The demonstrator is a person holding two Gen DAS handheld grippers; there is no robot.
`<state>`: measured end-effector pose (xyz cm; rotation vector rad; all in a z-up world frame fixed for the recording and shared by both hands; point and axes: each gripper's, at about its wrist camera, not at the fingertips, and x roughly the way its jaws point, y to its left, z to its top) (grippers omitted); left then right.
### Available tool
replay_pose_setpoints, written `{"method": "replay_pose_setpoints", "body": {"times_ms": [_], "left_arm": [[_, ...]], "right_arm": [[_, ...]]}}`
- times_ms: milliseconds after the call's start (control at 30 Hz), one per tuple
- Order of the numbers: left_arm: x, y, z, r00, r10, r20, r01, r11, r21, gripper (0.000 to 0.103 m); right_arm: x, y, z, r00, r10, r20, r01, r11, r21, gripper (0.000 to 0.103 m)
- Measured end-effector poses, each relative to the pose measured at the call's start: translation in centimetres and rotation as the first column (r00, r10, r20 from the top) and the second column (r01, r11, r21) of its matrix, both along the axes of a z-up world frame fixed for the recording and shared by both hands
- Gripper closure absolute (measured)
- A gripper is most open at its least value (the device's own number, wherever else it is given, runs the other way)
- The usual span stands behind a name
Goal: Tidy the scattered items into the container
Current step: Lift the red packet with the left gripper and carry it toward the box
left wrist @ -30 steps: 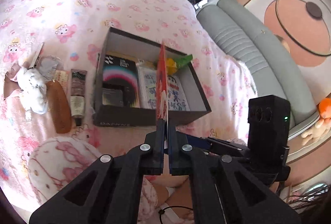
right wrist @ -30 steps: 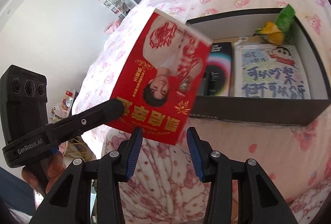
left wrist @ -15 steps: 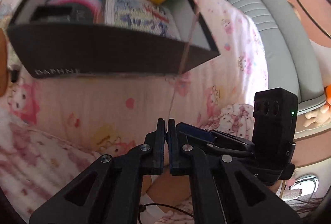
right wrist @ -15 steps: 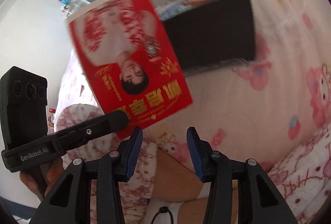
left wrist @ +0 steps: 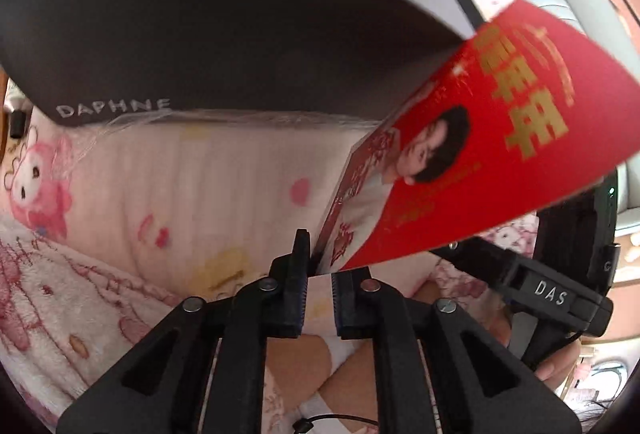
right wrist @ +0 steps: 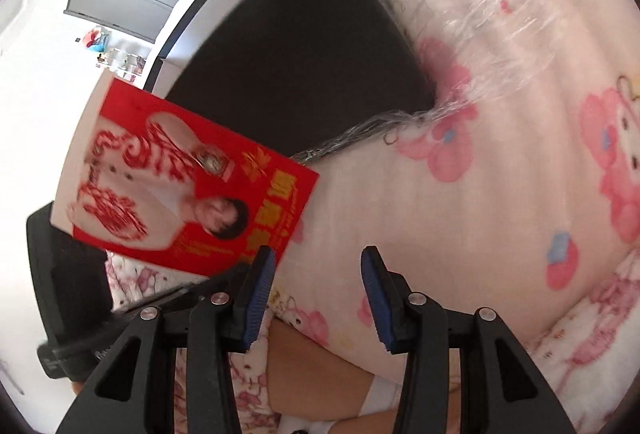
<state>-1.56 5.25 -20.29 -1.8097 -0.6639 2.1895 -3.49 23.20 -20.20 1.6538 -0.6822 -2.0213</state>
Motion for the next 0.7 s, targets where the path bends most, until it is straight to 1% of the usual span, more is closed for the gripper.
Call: {"method": "replay_pose_setpoints", "body": {"times_ms": [33,100,133,167,200,333,433,467,500,567,633,667,700], "left_arm": [[0.2,-0.1,0.1,1.0,0.006,0.003,-0.006,1.0,-0.008,0.088],[0.7,-0.5,0.6,1.0,0.021,-0.005,-0.021,1.0,-0.018,0.077],[0.9,-0.7,1.0,1.0,0.029,-0.011,-0.029,0.999,-0.029,0.072],[1.2,-1.1,1.5,0.999,0.038,-0.016,-0.039,0.998,-0.044,0.065],[1.5,-1.4,1.9,0.999,0.047,-0.026,-0.048,0.997,-0.061,0.063],[2.0,-2.6,3.3,0.995,0.077,-0.062,-0.086,0.985,-0.149,0.063],[1.1,-3.9,3.9,0.993,0.098,-0.06,-0.108,0.977,-0.183,0.063],[1.1,-4.0,4.1,0.994,0.094,-0.062,-0.104,0.977,-0.186,0.062],[0.8,-4.4,4.0,0.994,0.089,-0.063,-0.099,0.978,-0.185,0.058],[0.6,-5.0,4.3,0.995,0.083,-0.063,-0.094,0.978,-0.188,0.056],[-0.3,-4.9,4.3,0.995,0.082,-0.054,-0.092,0.971,-0.22,0.057],[-0.5,-4.9,4.3,0.995,0.077,-0.055,-0.089,0.965,-0.248,0.058],[-1.1,-4.8,3.8,0.996,0.067,-0.057,-0.08,0.959,-0.271,0.058]], "right_arm": [[-0.1,-0.4,-0.2,1.0,0.007,0.003,-0.007,1.0,-0.006,0.062],[-0.3,-1.3,-0.6,1.0,0.022,0.011,-0.022,1.0,-0.019,0.062],[-0.4,-1.9,-0.7,0.999,0.031,0.013,-0.031,0.999,-0.024,0.062],[-0.6,-2.5,-0.8,0.999,0.04,0.013,-0.039,0.999,-0.024,0.062],[-0.6,-3.0,-0.8,0.999,0.048,0.008,-0.048,0.999,-0.02,0.062],[-0.7,-5.0,-1.0,0.995,0.096,-0.011,-0.096,0.995,0.015,0.062],[-0.3,-5.4,-1.7,0.994,0.109,0.015,-0.11,0.994,0.016,0.062],[-0.2,-5.4,-1.9,0.994,0.11,0.025,-0.11,0.994,0.014,0.062],[-0.2,-5.4,-1.9,0.994,0.102,0.031,-0.102,0.995,0.011,0.062],[-0.4,-5.2,-1.7,0.996,0.077,0.041,-0.078,0.997,0.018,0.061],[-0.7,-5.5,-1.7,0.996,0.075,0.044,-0.076,0.997,0.029,0.058],[-0.8,-5.7,-1.9,0.996,0.084,0.043,-0.085,0.996,0.033,0.057],[-0.8,-5.9,-2.2,0.994,0.095,0.046,-0.096,0.995,0.036,0.056]]}}
